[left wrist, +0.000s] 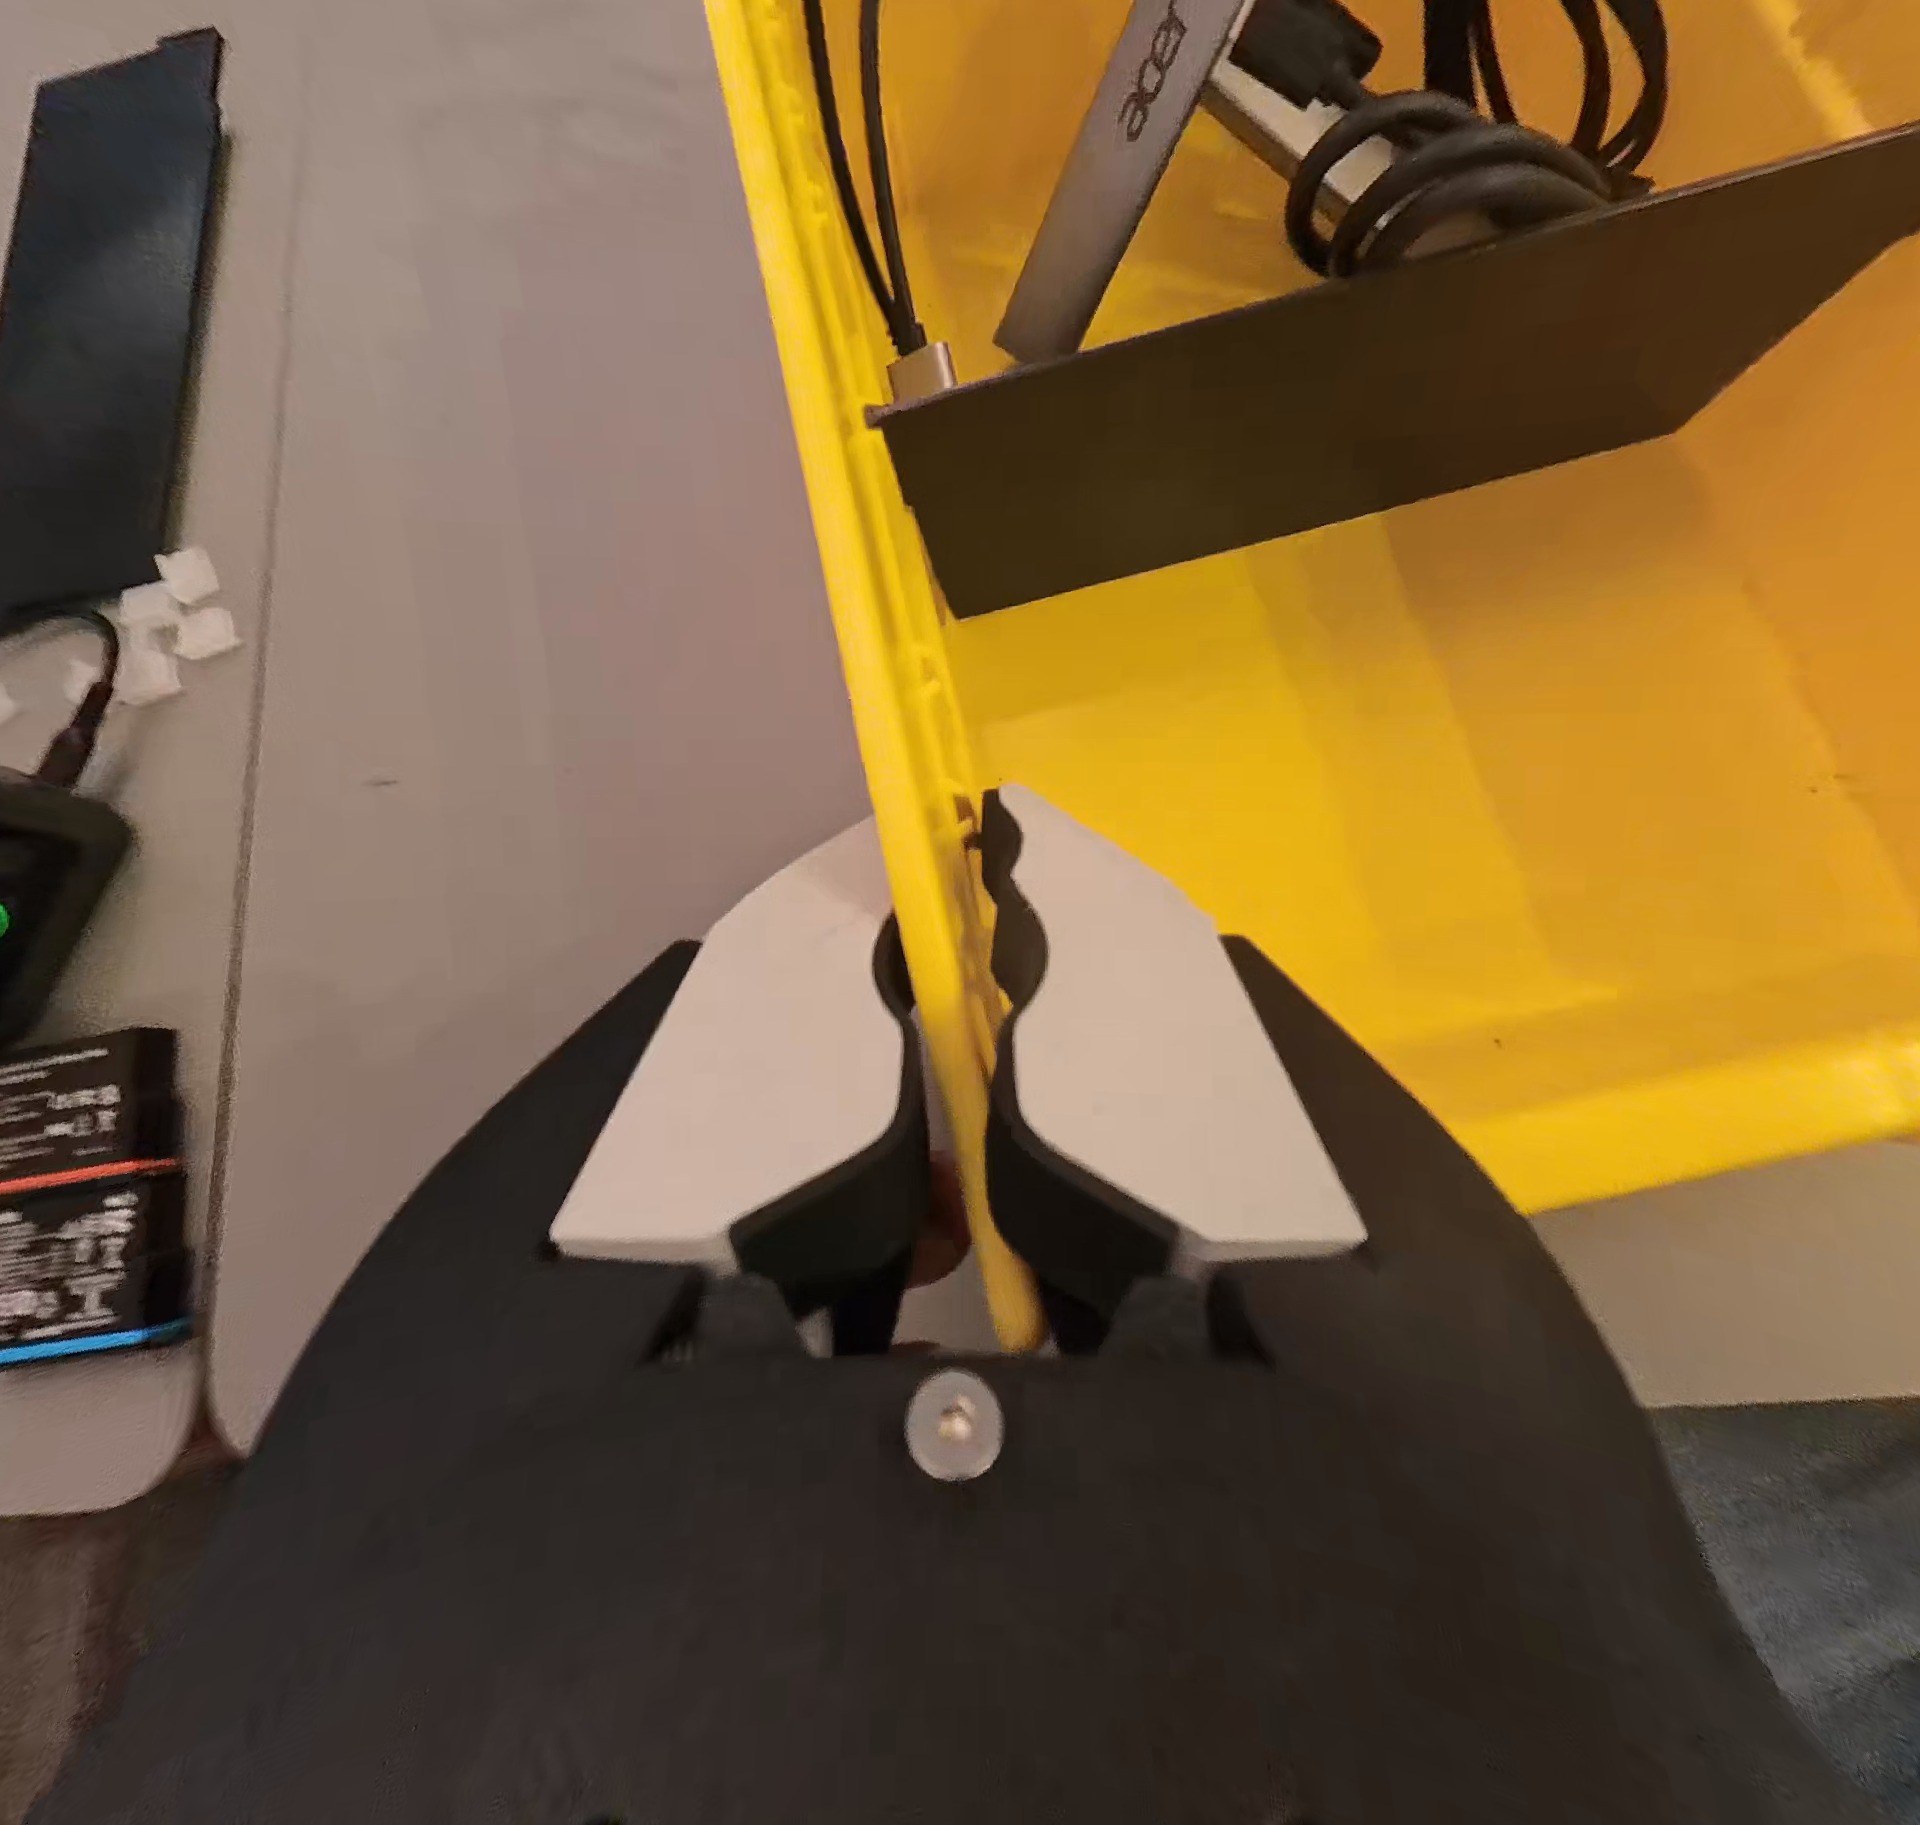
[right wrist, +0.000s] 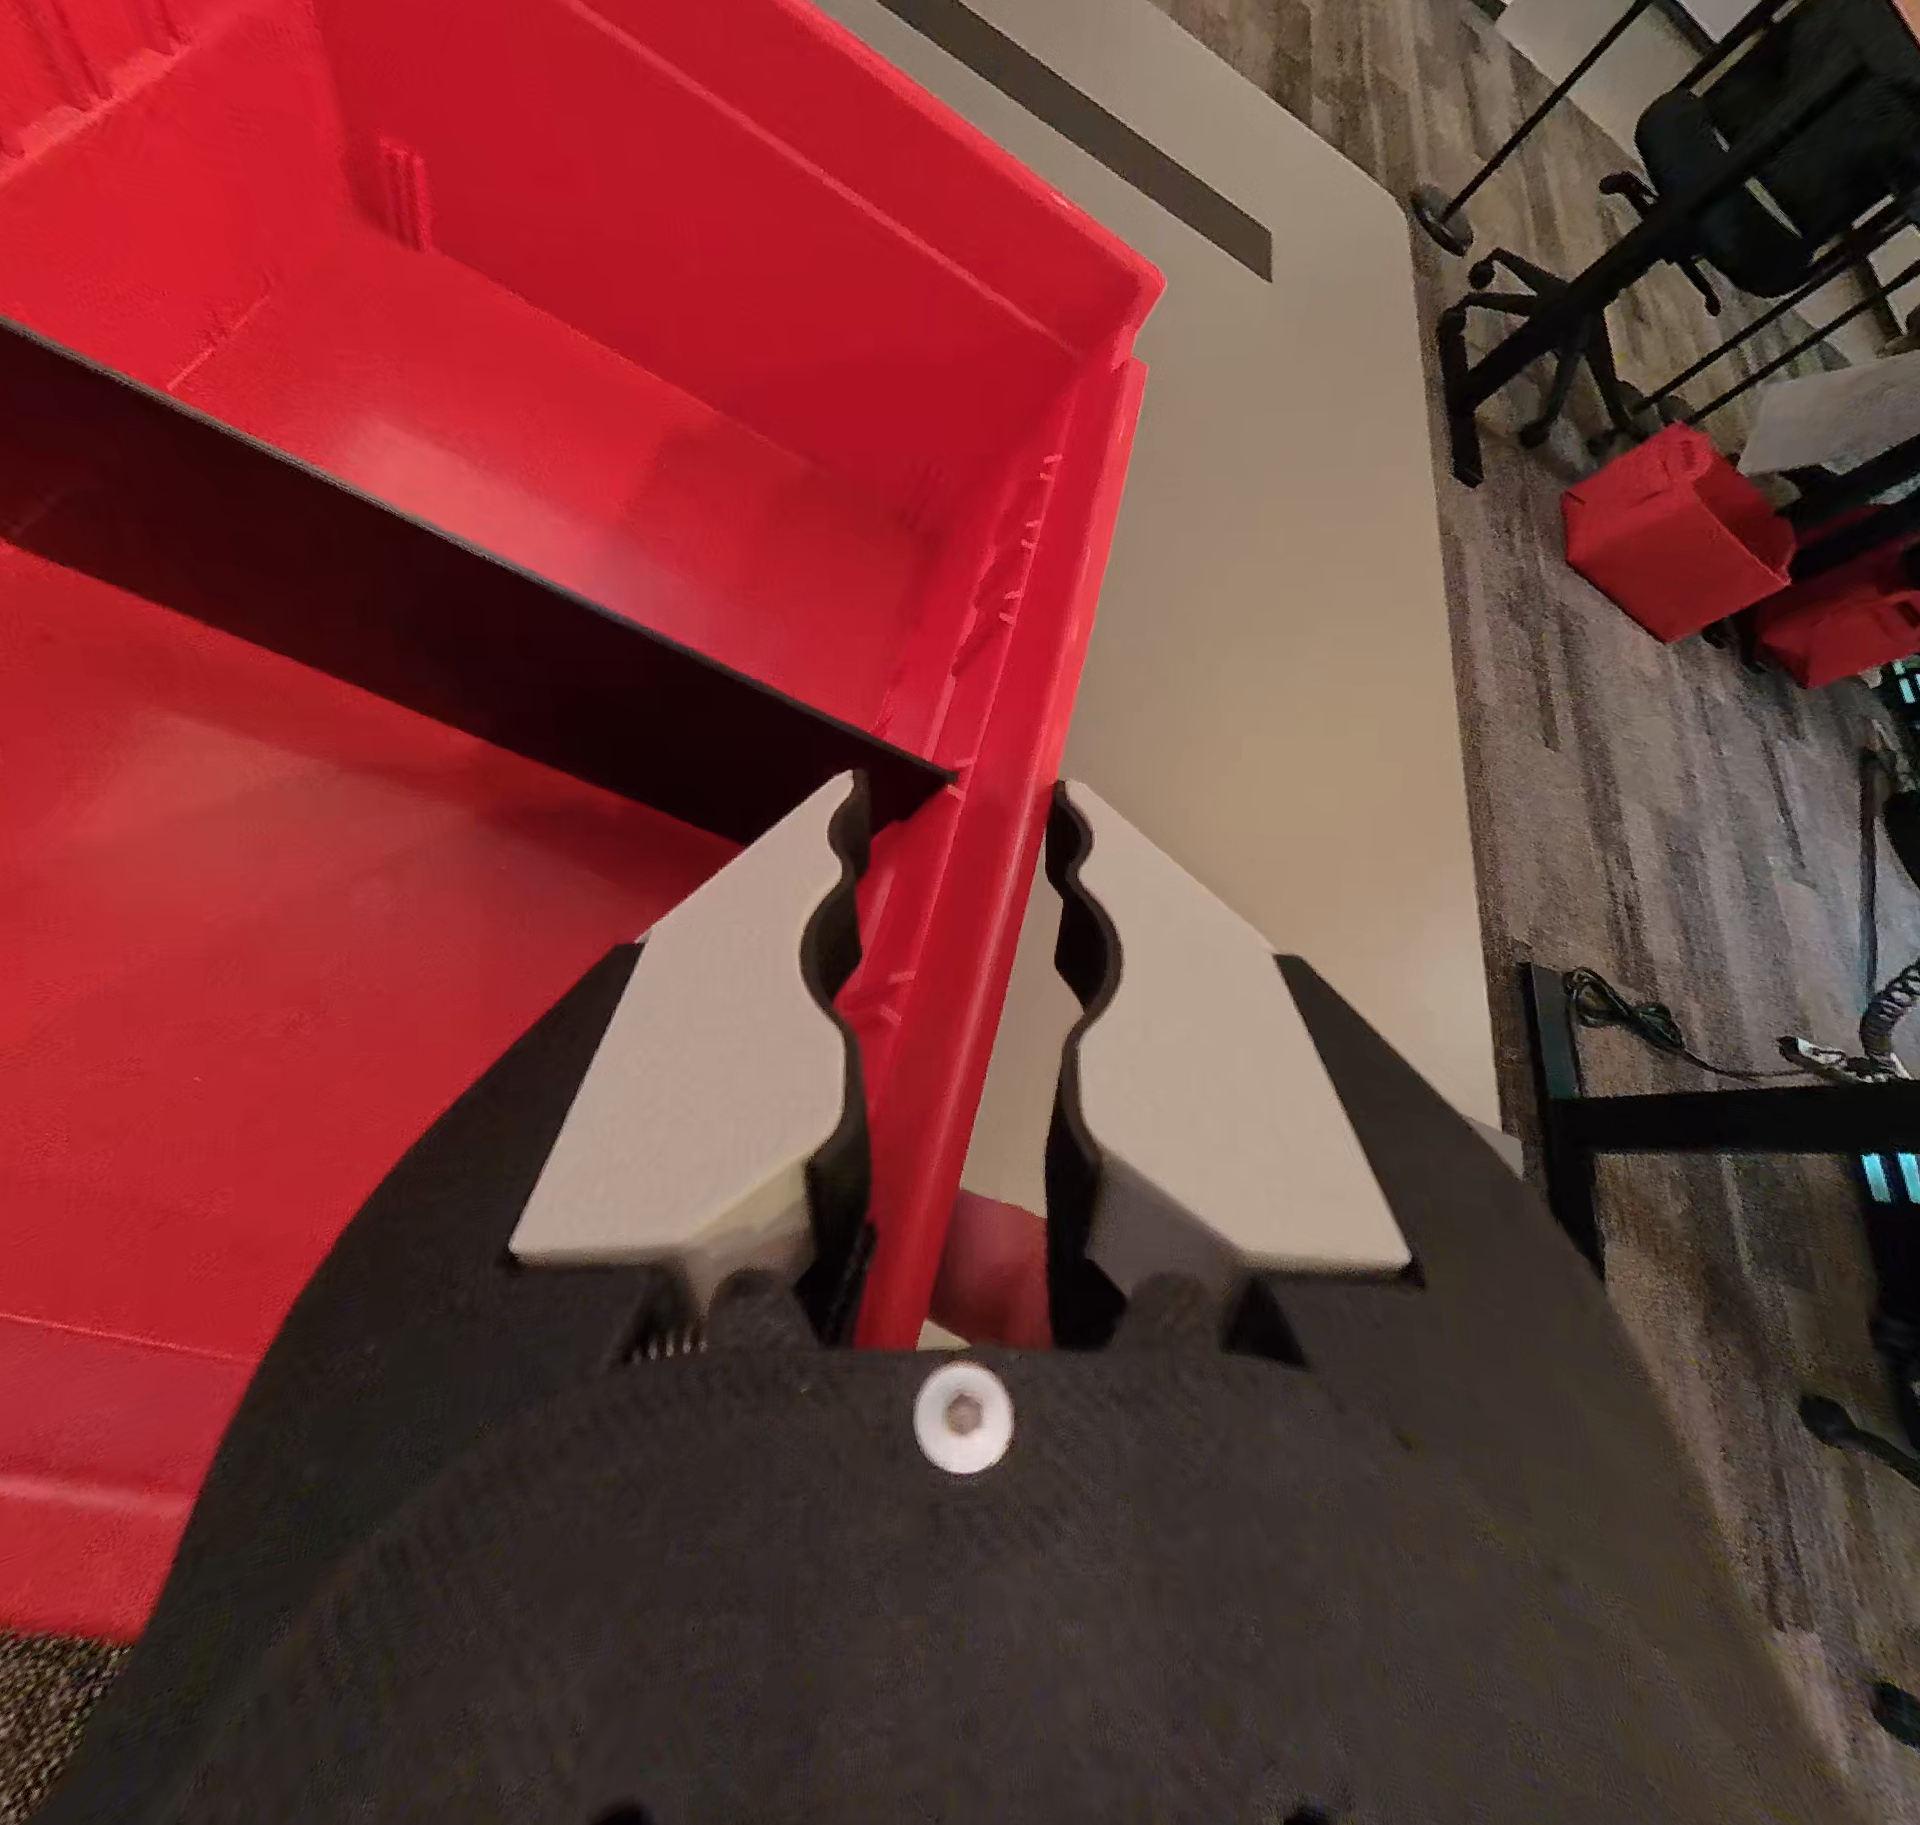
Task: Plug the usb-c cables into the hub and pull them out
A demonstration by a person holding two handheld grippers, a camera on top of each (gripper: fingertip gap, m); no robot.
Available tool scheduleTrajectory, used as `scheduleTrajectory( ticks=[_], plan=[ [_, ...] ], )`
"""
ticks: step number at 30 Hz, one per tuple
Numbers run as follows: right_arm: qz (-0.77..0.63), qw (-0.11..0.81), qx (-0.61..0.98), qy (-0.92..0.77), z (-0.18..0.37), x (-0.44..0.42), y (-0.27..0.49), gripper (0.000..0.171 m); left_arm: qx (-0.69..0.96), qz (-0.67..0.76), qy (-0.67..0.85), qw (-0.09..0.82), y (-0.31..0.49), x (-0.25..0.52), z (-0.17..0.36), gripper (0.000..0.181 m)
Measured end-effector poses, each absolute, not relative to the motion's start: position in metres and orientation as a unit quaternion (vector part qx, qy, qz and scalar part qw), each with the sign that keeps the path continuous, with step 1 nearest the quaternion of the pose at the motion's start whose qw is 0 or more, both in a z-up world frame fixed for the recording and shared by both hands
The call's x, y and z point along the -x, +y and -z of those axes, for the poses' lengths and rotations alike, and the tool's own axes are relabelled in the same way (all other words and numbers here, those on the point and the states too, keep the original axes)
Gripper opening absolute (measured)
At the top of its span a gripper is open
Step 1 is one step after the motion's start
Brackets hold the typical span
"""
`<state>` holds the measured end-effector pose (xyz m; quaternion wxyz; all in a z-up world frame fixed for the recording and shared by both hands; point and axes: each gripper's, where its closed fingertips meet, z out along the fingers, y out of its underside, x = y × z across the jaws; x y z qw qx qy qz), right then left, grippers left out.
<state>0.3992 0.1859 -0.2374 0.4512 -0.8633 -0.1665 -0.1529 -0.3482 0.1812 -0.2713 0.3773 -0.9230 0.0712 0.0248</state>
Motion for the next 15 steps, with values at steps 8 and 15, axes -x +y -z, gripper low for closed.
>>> scheduleTrajectory(
  ticks=[8, 15],
  plan=[
    [0.164, 0.44, 0.866, -0.169, 0.238, -0.44, 0.2, 0.032, 0.927, -0.039, 0.067, 0.367, 0.168, 0.404, 0.272, 0.006],
    [0.183, 0.43, 0.869, -0.16, 0.239, -0.481, 0.211, 0.033, 0.928, -0.036, 0.047, 0.368, 0.154, 0.457, 0.273, 0.006]
  ],
)
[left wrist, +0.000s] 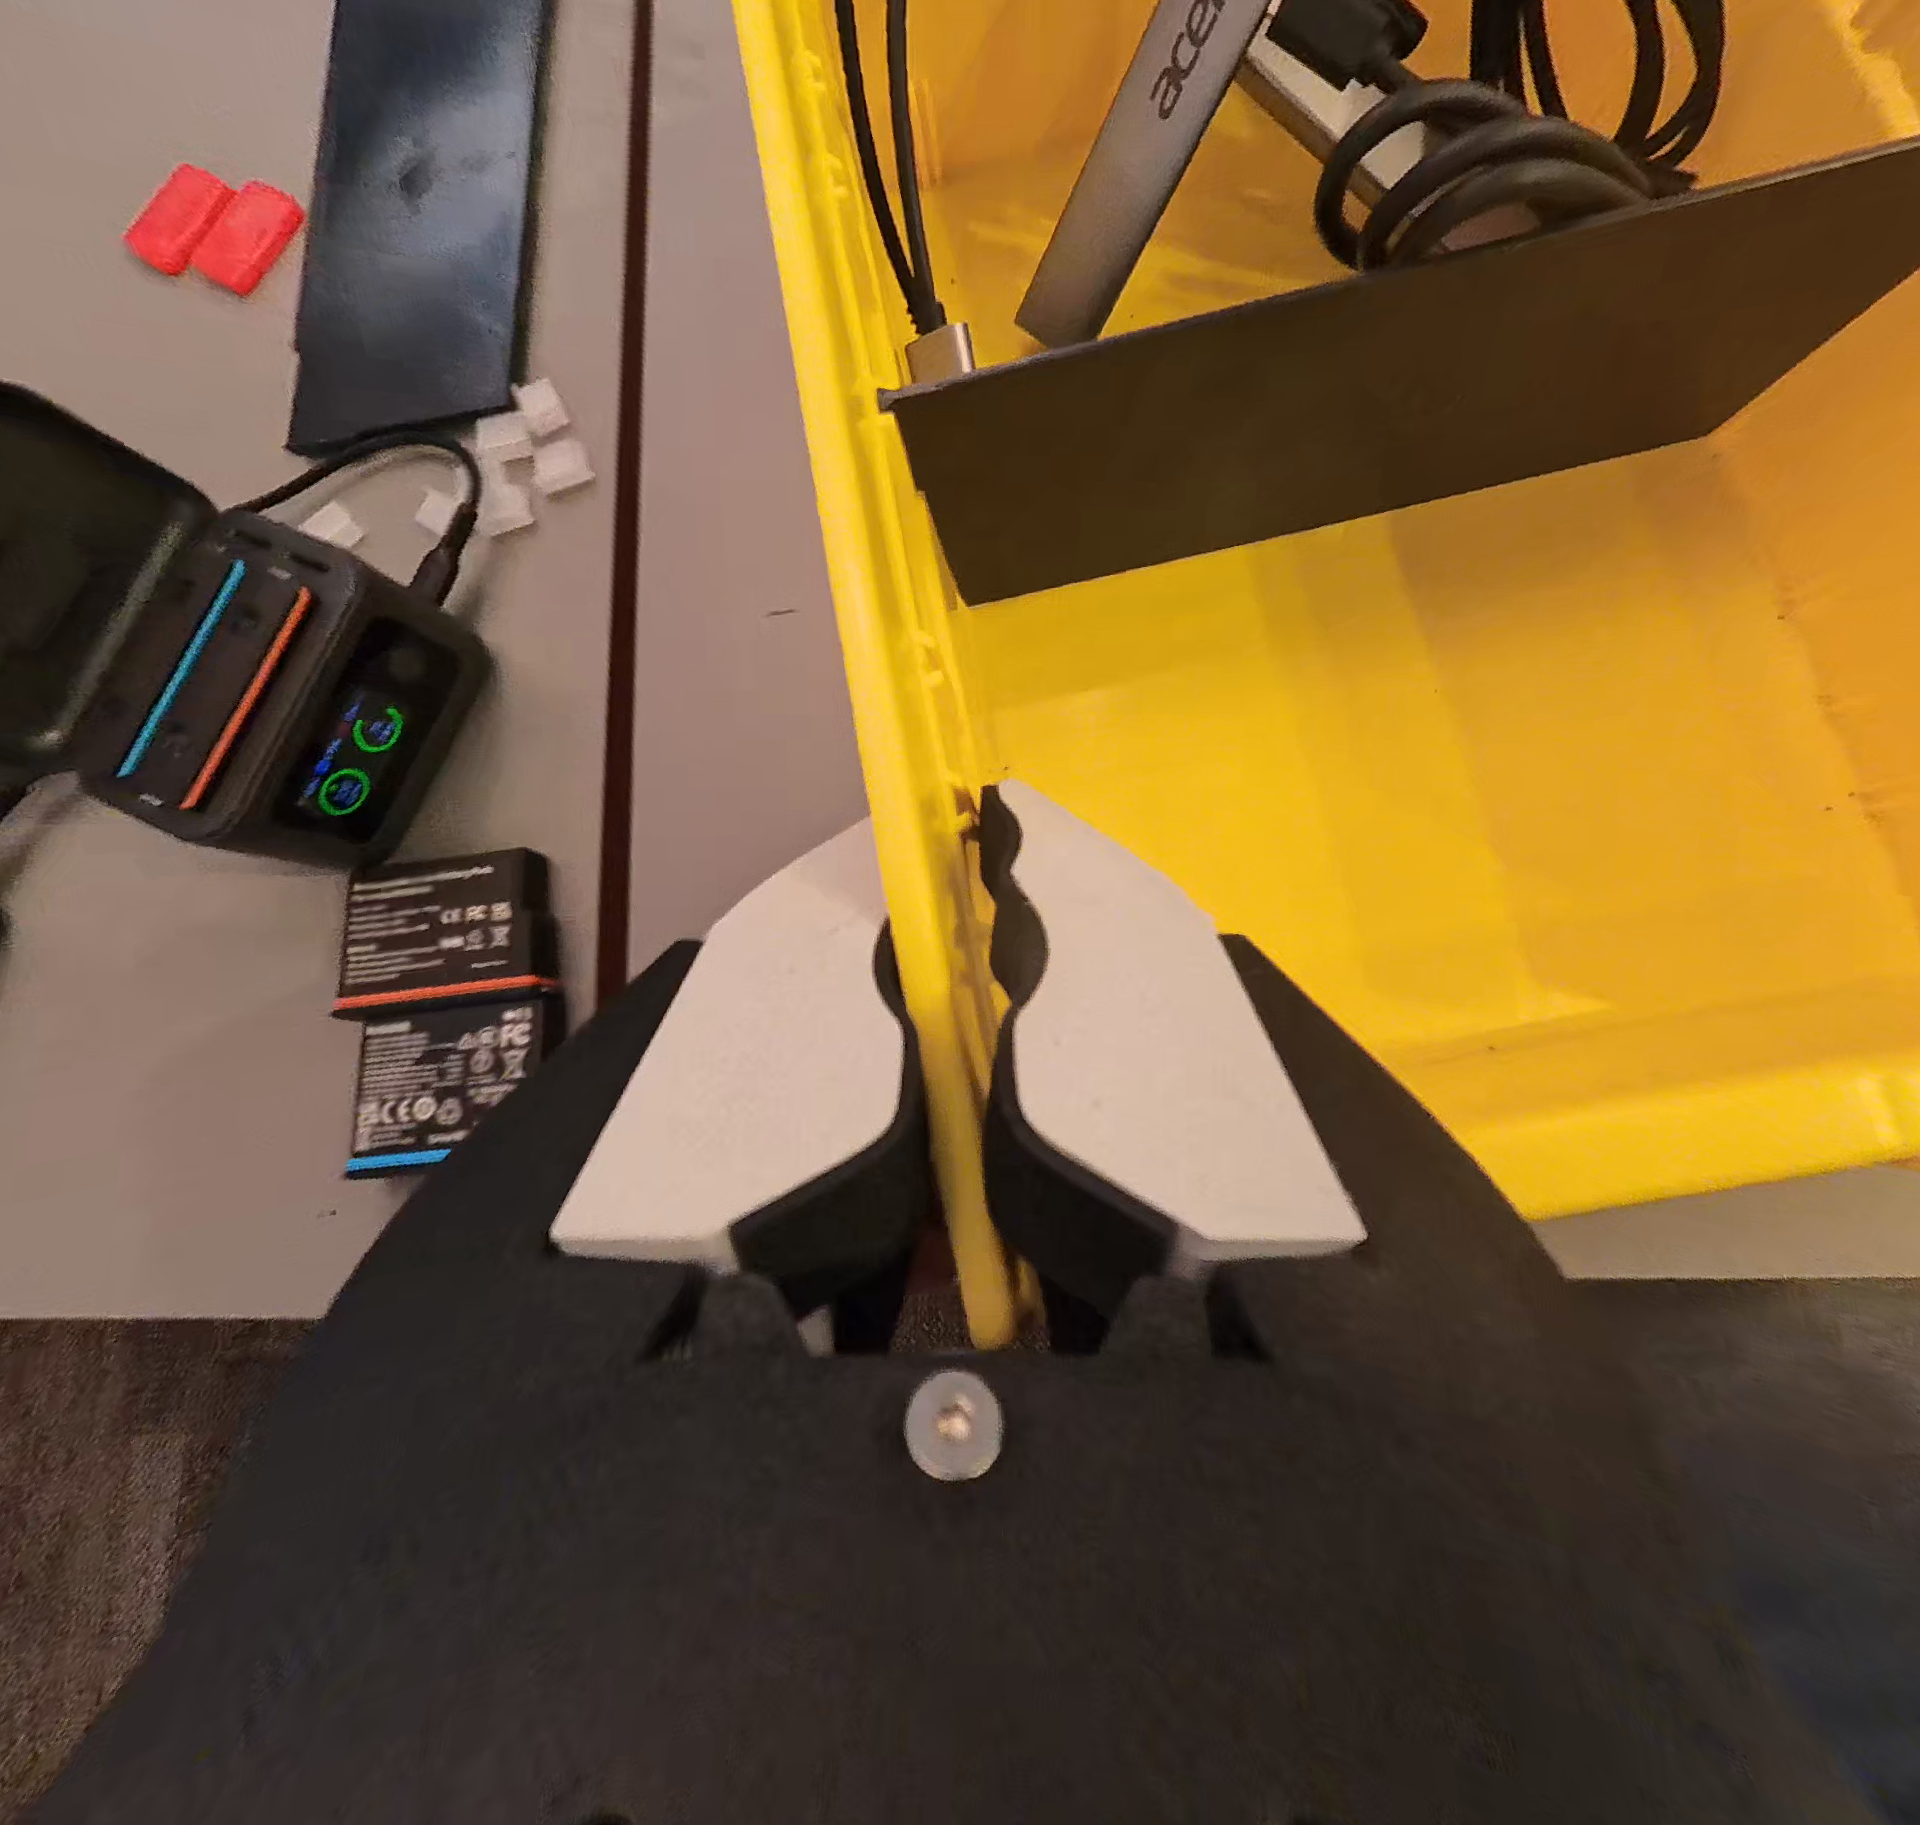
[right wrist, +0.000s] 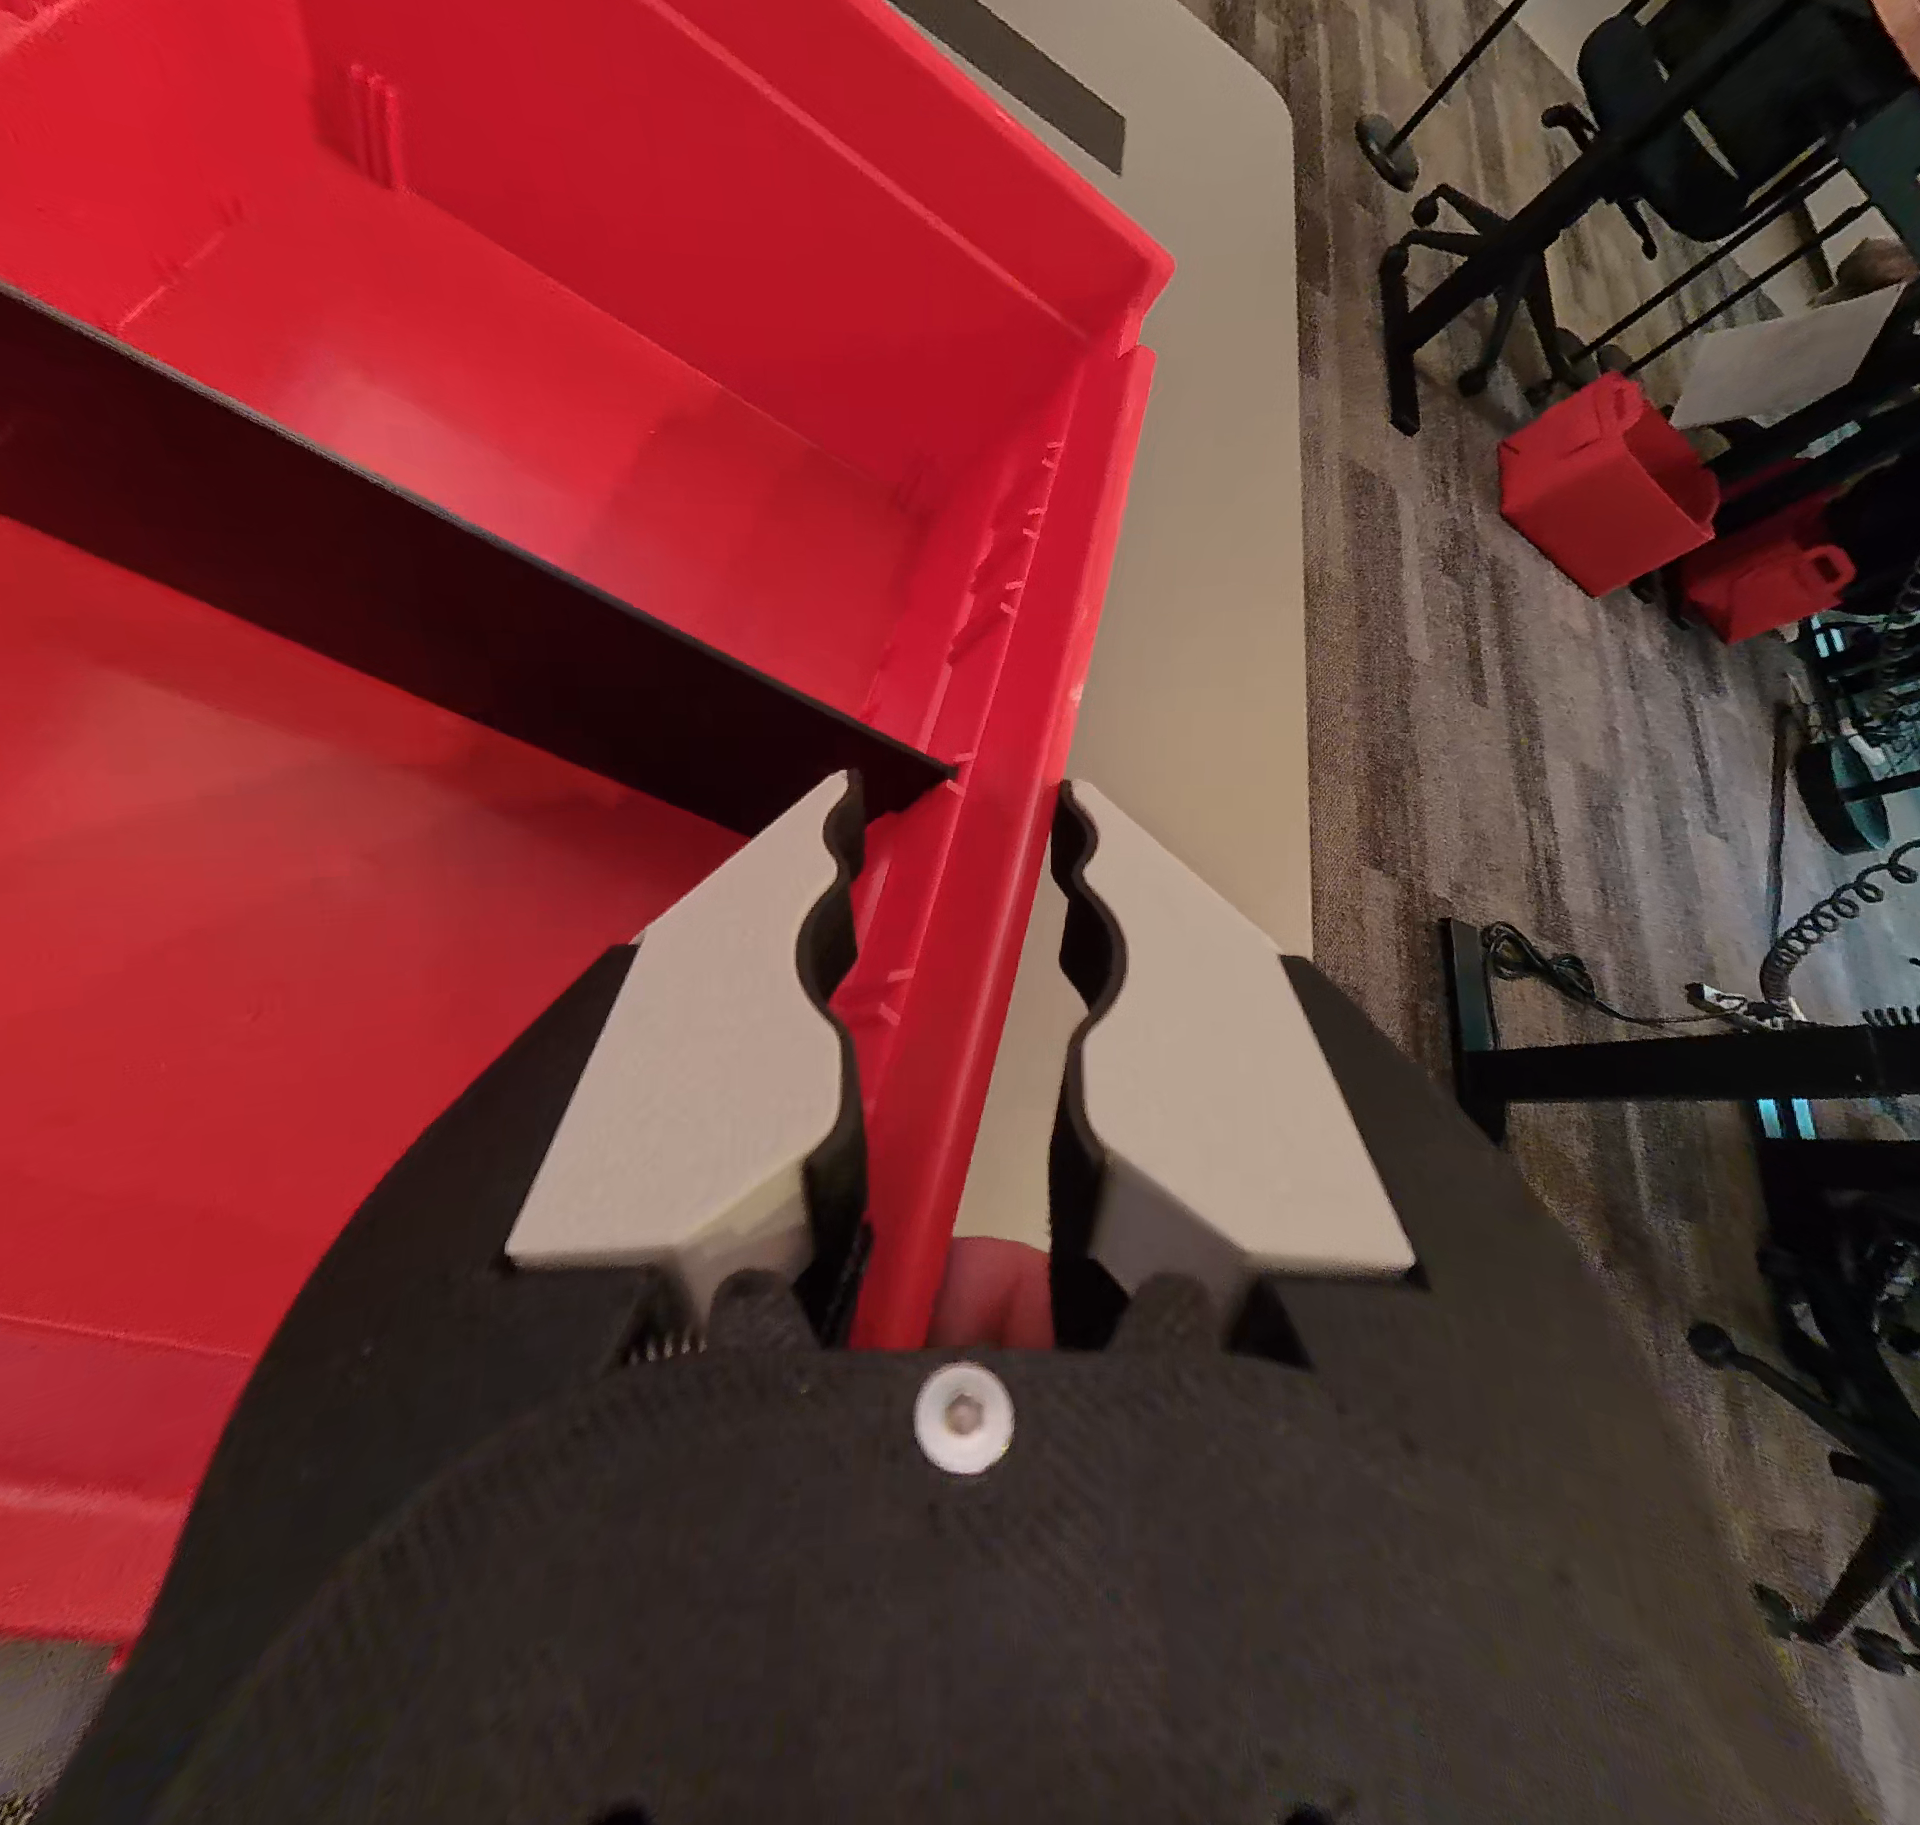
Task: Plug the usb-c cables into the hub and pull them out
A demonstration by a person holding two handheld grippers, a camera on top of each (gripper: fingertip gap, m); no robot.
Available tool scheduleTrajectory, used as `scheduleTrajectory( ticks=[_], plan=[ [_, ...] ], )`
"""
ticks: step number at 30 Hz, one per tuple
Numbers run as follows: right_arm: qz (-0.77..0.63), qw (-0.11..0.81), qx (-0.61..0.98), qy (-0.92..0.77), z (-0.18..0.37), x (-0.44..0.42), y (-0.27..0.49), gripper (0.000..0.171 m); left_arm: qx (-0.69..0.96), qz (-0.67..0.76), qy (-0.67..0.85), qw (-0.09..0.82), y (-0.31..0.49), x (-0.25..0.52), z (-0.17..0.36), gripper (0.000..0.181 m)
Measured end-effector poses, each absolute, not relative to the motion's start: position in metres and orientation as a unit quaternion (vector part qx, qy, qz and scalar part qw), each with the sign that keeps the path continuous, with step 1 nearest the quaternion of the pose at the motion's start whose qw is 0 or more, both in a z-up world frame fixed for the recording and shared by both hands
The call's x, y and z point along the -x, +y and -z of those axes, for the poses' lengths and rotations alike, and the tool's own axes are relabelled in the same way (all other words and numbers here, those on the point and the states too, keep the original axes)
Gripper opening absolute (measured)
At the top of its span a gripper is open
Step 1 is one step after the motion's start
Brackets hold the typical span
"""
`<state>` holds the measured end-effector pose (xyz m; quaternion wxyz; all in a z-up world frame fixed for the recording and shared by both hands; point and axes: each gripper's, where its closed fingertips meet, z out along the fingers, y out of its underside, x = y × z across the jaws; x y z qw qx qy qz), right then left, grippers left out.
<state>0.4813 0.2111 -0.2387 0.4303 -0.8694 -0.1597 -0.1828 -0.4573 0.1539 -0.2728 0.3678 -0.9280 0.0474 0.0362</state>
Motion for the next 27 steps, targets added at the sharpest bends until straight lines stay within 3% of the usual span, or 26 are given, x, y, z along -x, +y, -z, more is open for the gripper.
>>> scheduleTrajectory(
  ticks=[10, 15, 16, 20, 27],
  plan=[
    [0.239, 0.422, 0.853, -0.192, 0.232, -0.494, 0.216, 0.05, 0.918, -0.076, 0.067, 0.383, 0.153, 0.491, 0.271, 0.013],
    [0.332, 0.474, 0.792, -0.196, 0.178, -0.493, 0.206, 0.051, 0.914, -0.093, 0.099, 0.383, 0.145, 0.493, 0.252, 0.063],
    [0.342, 0.481, 0.782, -0.199, 0.166, -0.488, 0.203, 0.051, 0.904, -0.11, 0.098, 0.401, 0.146, 0.496, 0.238, 0.064],
    [0.332, 0.533, 0.745, -0.225, 0.126, -0.445, 0.196, 0.045, 0.847, -0.163, 0.145, 0.484, 0.168, 0.473, 0.173, 0.059],
    [0.244, 0.634, 0.678, -0.282, 0.084, -0.329, 0.187, 0.03, 0.851, -0.172, 0.281, 0.41, 0.253, 0.408, 0.184, 0.048]
  ],
)
